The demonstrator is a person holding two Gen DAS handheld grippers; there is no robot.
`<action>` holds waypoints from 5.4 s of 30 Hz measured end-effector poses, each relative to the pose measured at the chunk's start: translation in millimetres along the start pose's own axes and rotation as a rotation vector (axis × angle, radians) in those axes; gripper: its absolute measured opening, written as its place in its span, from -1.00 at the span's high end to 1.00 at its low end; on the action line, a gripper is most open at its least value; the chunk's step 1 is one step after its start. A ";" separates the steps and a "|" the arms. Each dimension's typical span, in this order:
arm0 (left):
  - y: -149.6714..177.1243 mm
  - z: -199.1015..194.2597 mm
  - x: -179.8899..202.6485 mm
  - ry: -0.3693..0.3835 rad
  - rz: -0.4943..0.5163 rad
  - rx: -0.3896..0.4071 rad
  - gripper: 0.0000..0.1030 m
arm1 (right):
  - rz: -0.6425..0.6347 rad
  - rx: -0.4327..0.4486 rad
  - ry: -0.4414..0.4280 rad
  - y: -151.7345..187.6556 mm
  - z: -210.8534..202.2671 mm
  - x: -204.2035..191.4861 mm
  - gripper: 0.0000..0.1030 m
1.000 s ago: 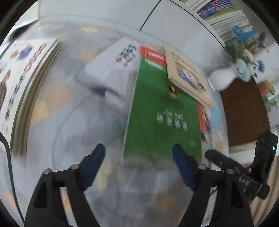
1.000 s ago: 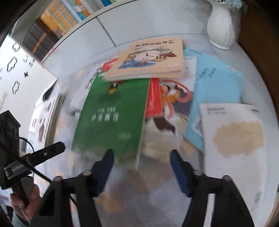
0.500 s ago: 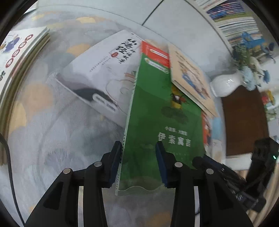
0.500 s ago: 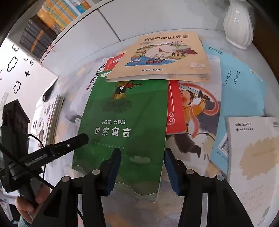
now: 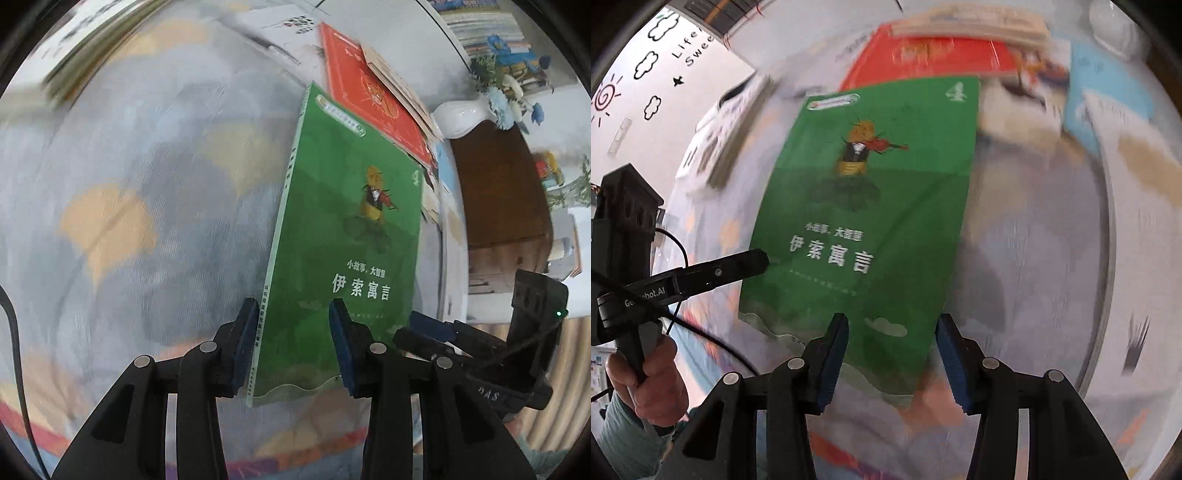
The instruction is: Organize books
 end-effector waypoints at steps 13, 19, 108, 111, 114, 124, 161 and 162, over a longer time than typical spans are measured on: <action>11.7 -22.6 -4.1 0.355 -0.136 0.066 0.31 | 0.128 0.075 -0.128 16.6 -7.6 27.5 0.04; 10.8 -0.3 18.5 0.258 -0.104 0.056 0.46 | 0.183 0.079 -0.217 17.4 -5.5 39.2 0.02; -110.5 -190.2 -118.5 0.159 -0.047 0.345 0.77 | -0.292 0.297 -0.154 -123.4 -13.6 -259.4 0.15; -128.3 -188.9 -135.8 0.126 -0.063 0.349 0.77 | -0.290 0.268 -0.151 -145.6 8.9 -273.7 0.14; -146.6 -175.7 -151.8 0.104 -0.073 0.332 0.75 | -0.248 0.221 -0.154 -167.7 35.6 -275.7 0.11; -161.1 -154.5 -212.2 0.120 -0.222 0.292 0.54 | -0.174 0.099 -0.093 -193.5 93.0 -268.6 0.11; -114.7 -134.0 -25.6 -0.042 0.315 0.236 -0.18 | 0.185 0.135 -0.054 -71.7 31.5 -142.0 -0.04; -110.9 -126.0 -13.7 -0.032 0.342 0.215 -0.18 | 0.210 0.144 -0.049 -62.8 24.7 -130.3 -0.04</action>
Point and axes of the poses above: each gripper's, at about its wrist camera, not at the fingertips, and z roughly the way its jaws point, x to its right, y to its underside, the point moved 1 cm from there along z, roughly the way its jaws point, and after that the axes turned 1 degree about -z, right-handed, at the moved point
